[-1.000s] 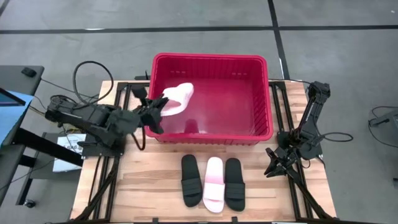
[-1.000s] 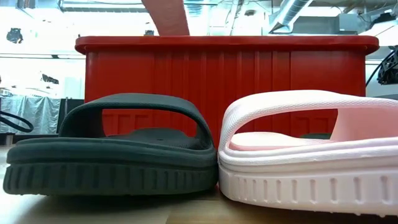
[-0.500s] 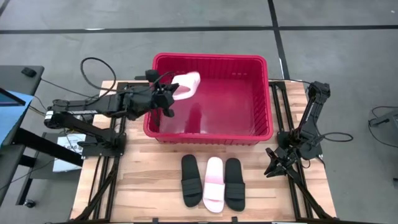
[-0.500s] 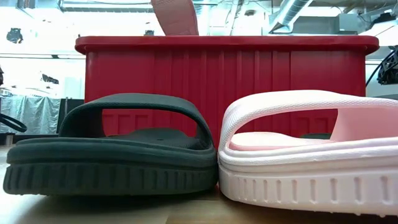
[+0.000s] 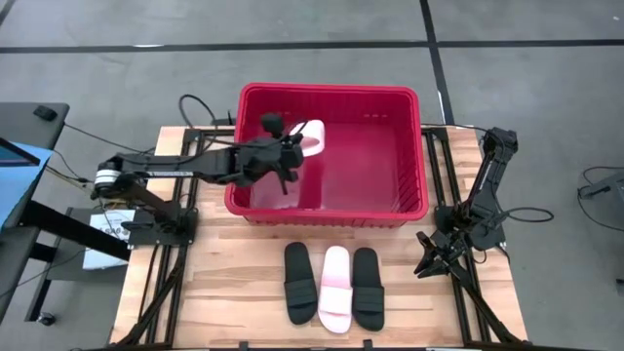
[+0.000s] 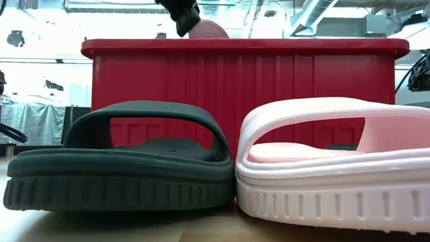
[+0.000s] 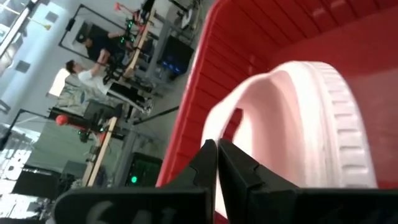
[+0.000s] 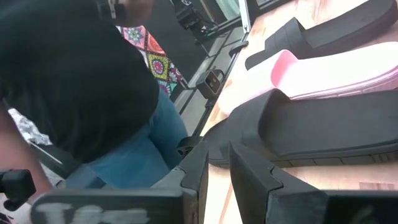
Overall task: Pick and place slides into bin
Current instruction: Put the left pink slide into the red container
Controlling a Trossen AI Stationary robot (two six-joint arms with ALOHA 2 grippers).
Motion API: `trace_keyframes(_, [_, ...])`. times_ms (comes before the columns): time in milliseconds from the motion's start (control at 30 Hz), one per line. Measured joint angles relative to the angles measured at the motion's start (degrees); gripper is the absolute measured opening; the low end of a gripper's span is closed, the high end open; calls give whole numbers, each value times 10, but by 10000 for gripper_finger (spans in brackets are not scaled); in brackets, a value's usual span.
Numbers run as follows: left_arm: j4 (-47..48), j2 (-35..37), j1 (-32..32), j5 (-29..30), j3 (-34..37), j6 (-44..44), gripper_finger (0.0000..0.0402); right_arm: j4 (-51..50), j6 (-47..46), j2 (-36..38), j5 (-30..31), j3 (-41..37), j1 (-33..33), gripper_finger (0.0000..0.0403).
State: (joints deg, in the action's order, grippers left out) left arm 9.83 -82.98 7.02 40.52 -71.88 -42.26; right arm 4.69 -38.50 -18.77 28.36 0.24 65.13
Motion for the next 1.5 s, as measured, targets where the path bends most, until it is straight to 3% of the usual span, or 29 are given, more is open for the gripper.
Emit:
trace_keyframes(400, [-1, -69, 25, 26, 0, 16, 0, 0, 0, 0, 0, 0, 0, 57])
trace_keyframes(767, [-3, -100, 39, -15, 0, 19, 0, 0, 0, 0, 0, 0, 0, 57])
trace_keyframes(1500, [-16, -129, 82, -65, -1, -67, 0, 0, 0, 0, 0, 0, 0, 57])
